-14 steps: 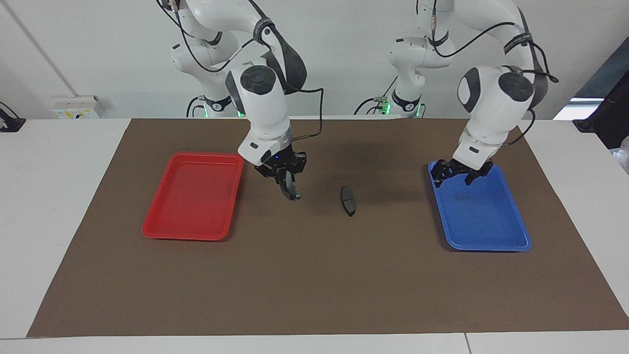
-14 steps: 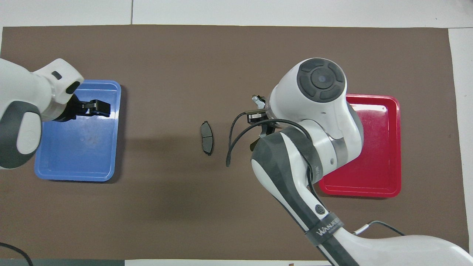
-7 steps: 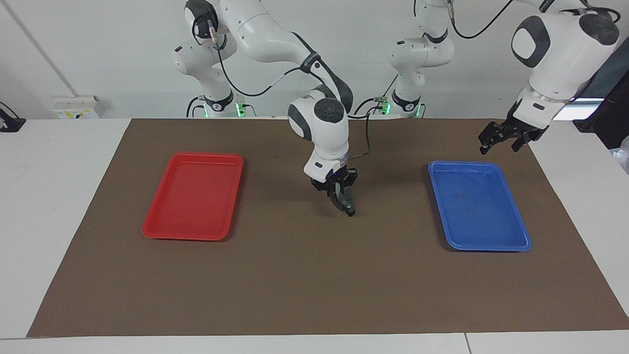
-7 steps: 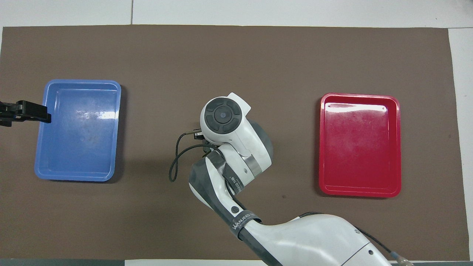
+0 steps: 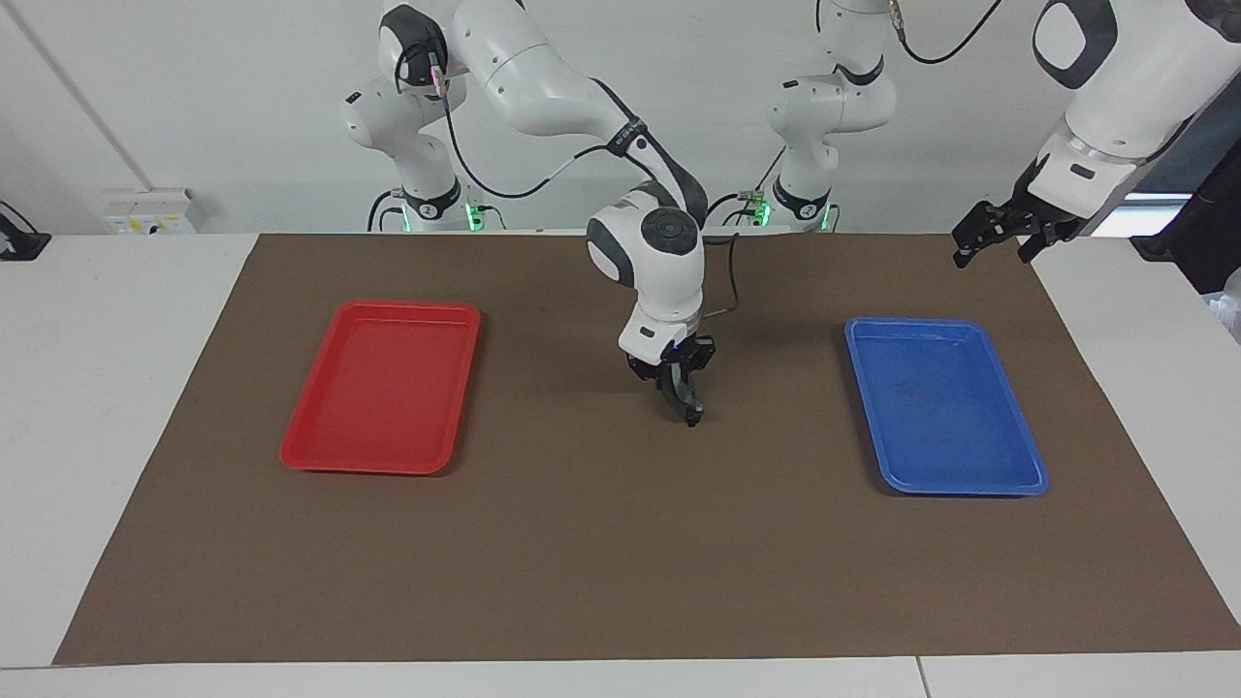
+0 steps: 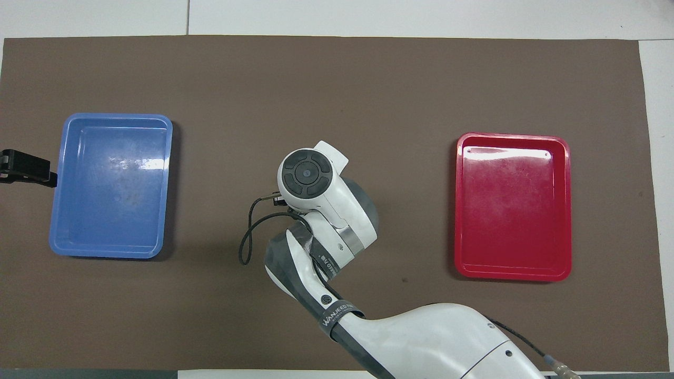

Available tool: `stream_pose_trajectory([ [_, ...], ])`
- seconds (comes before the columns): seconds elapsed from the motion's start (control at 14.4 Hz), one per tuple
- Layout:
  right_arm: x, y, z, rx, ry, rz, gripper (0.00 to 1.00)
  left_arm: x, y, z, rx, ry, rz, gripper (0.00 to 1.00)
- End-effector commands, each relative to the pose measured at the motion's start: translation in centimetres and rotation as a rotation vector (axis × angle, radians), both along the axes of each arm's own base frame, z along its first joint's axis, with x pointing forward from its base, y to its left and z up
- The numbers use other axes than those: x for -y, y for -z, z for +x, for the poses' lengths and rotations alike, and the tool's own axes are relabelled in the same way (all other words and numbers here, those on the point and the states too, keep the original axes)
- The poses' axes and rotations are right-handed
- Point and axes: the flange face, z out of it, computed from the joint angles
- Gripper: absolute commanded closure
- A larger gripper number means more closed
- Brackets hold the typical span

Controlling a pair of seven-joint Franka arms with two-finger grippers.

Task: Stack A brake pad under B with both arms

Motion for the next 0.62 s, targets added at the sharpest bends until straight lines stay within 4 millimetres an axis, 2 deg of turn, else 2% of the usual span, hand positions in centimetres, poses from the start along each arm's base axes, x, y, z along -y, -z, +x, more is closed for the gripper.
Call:
stream_pose_trajectory([
  [0.0, 0.8, 0.1, -0.2, 0.016, -0.023, 0.014, 0.99, -0.1, 0.2, -0.5, -0.018, -0.003, 0.002, 0.01],
  [0.35, 1.4, 0.4, 0.4, 0.064, -0.007, 0.045, 0.99, -0.2, 0.2, -0.6, -0.011, -0.013, 0.006, 0.01],
  [0.55, 1.5, 1.1, 0.1, 0.07, -0.007, 0.049, 0.99, 0.7, 0.6, -0.6, -0.017, -0.044, 0.014, 0.01],
])
